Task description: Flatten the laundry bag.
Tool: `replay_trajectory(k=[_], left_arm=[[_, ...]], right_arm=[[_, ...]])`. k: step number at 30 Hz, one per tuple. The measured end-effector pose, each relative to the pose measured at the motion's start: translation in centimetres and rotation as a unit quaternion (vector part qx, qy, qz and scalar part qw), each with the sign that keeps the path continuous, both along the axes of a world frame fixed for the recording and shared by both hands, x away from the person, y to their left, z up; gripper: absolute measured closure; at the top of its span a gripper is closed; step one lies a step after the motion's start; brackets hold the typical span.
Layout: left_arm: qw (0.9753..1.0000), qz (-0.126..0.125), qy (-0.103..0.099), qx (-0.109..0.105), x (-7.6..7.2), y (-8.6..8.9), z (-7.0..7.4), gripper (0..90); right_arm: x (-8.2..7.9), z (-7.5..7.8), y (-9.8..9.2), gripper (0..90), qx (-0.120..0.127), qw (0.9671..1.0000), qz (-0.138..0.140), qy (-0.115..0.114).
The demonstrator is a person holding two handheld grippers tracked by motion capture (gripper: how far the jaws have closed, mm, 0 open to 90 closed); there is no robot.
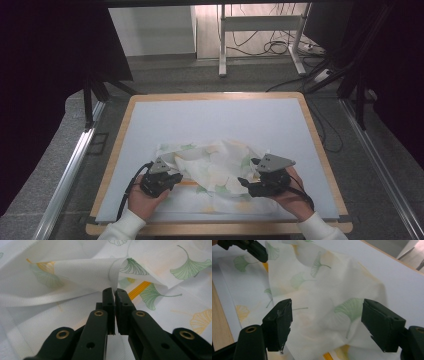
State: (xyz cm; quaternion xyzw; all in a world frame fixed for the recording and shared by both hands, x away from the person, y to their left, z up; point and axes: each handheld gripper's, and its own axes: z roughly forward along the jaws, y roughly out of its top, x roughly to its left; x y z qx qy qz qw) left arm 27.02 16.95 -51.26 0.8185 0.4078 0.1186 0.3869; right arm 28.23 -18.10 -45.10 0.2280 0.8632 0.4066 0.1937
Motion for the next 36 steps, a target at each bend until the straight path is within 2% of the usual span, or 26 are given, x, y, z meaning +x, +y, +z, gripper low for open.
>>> replay_trajectory(k=[4, 6, 7, 8, 9, 12, 15, 18, 20, 21, 22, 23, 24, 25, 27, 28, 29, 30, 31, 32, 34, 36], left_arm=[[1.0000, -0.001, 0.001, 0.000, 0.1, 0.1, -0.1, 88.3], [1.0000, -0.002, 0.004, 0.001, 0.1, 0.1, -0.1, 88.3], [1.0000, -0.003, 0.005, 0.001, 0.1, 0.1, -0.1, 88.3], [1.0000, -0.003, 0.005, 0.001, 0.2, 0.0, -0.2, 88.2], [1.0000, -0.003, 0.006, 0.001, 0.2, 0.0, -0.2, 88.2], [1.0000, -0.004, 0.004, 0.001, 0.2, 0.0, -0.2, 88.2], [1.0000, -0.003, 0.005, 0.002, 0.3, 0.0, -0.3, 88.3], [1.0000, -0.004, 0.006, 0.004, 0.4, 0.0, -0.3, 88.3], [1.0000, -0.003, 0.006, 0.004, 0.4, 0.0, -0.3, 88.3], [1.0000, -0.002, 0.006, 0.005, 0.4, 0.0, -0.3, 88.2], [1.0000, -0.002, 0.006, 0.005, 0.4, 0.0, -0.3, 88.2], [1.0000, -0.001, 0.006, 0.005, 0.4, 0.0, -0.3, 88.2], [1.0000, -0.001, 0.006, 0.005, 0.4, 0.0, -0.3, 88.1], [1.0000, -0.001, 0.006, 0.005, 0.4, 0.0, -0.3, 88.0], [1.0000, -0.001, 0.007, 0.004, 0.4, 0.0, -0.3, 87.8], [1.0000, -0.001, 0.007, 0.004, 0.4, 0.0, -0.3, 87.5], [1.0000, -0.001, 0.006, 0.005, 0.4, 0.0, -0.3, 87.5], [1.0000, -0.001, 0.006, 0.004, 0.4, 0.0, -0.3, 87.4], [1.0000, -0.001, 0.006, 0.005, 0.4, 0.0, -0.3, 87.1], [1.0000, -0.001, 0.006, 0.006, 0.4, 0.1, -0.3, 86.9], [1.0000, -0.001, 0.005, 0.006, 0.4, 0.1, -0.3, 86.4], [1.0000, -0.001, 0.003, 0.006, 0.4, 0.1, -0.3, 85.5]], right_arm=[[-0.2, -0.5, 2.2, 25.1, -0.016, 0.9994, 0.031, 0.003], [-0.3, -1.0, 3.3, 25.1, -0.036, 0.9980, 0.052, 0.006], [-0.3, -1.4, 3.8, 25.1, -0.047, 0.9970, 0.061, 0.009], [-0.1, -2.2, 4.8, 25.1, -0.071, 0.9947, 0.071, 0.021], [-0.1, -2.2, 4.8, 25.1, -0.071, 0.9947, 0.071, 0.021], [0.2, -3.4, 5.7, 21.5, -0.110, 0.9904, 0.077, 0.031], [0.1, -4.3, 6.2, 17.4, -0.148, 0.9858, 0.078, 0.021], [0.1, -5.0, 6.5, 17.8, -0.181, 0.9810, 0.071, 0.003], [0.2, -5.5, 6.6, 22.9, -0.201, 0.9776, 0.061, -0.021], [0.4, -5.8, 6.6, 31.7, -0.216, 0.9745, 0.050, -0.035], [0.5, -5.9, 6.5, 38.8, -0.219, 0.9738, 0.046, -0.037], [0.5, -5.9, 6.5, 38.8, -0.219, 0.9738, 0.046, -0.037], [0.8, -6.1, 6.2, 51.3, -0.221, 0.9738, 0.041, -0.036], [0.8, -6.1, 6.2, 51.3, -0.221, 0.9738, 0.041, -0.036], [1.2, -6.2, 5.9, 63.1, -0.220, 0.9743, 0.036, -0.031], [1.7, -6.3, 5.5, 69.0, -0.198, 0.9794, 0.039, -0.005], [1.7, -6.3, 5.5, 69.0, -0.198, 0.9794, 0.039, -0.005], [2.0, -6.3, 5.3, 72.6, -0.190, 0.9811, 0.037, 0.006], [2.2, -6.3, 5.2, 75.8, -0.190, 0.9811, 0.035, 0.010], [2.4, -6.4, 5.0, 80.4, -0.182, 0.9823, 0.038, 0.020], [2.8, -6.4, 4.7, 83.2, -0.162, 0.9850, 0.041, 0.042], [3.0, -6.4, 4.5, 86.0, -0.154, 0.9857, 0.043, 0.054]])
